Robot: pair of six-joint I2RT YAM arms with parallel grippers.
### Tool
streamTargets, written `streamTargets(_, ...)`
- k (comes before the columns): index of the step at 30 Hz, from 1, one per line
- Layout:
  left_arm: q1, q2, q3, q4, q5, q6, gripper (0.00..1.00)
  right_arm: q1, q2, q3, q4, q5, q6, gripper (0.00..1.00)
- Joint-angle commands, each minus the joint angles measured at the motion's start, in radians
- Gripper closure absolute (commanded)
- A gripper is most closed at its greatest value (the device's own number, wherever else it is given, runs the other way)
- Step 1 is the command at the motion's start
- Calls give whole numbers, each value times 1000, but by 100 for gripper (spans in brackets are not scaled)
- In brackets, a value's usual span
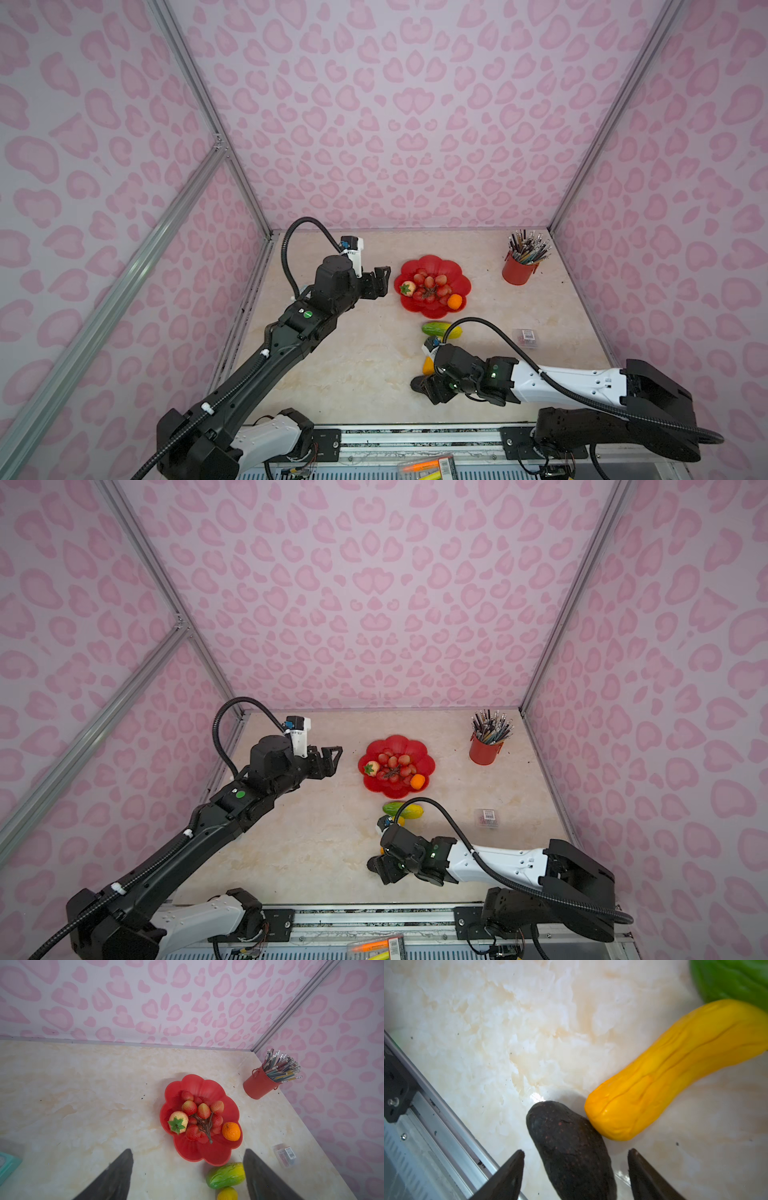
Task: Place and organize the fake fruits in the fruit bowl
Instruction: 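Grasp the dark avocado with the right gripper and lift it, then lower the avocado into the bowl and open the right gripper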
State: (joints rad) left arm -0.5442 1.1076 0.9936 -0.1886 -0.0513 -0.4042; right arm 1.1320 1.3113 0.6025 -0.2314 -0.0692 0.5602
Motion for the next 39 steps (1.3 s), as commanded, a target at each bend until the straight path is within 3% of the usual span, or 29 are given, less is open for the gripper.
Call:
streamTargets(1,3,-87,-66,-33,-48,-42,15,36,59,20,9,10,-27,27)
streamTargets(5,3,-189,-140,-65,-80,-66,14,65,109,34,23,26,-15,38)
streamTargets(10,3,-280,-202,-96,-122,-92,13,91,138,76,6,51,-17,63)
streamTargets(13,3,-317,-227,-107,-146,-100,13,107,117,107,-12,53,-20,71)
streamTargets(19,3,-388,-258,-136,-189,-99,13,55,5,231,-150,86,-13,75)
streamTargets(23,3,-424,-276,-151,-191,-110,12,-71,-26,304,-262,144,-183,75)
streamTargets(27,3,-444,-285,-168,-178,-114,12,-260,-19,337,-271,86,-353,75)
streamTargets(33,3,-454,-307,-175,-134,-126,12,-426,89,414,-208,19,-520,74)
streamTargets(39,3,-433,-325,-167,-46,-133,13,-468,277,538,-224,-25,-631,75)
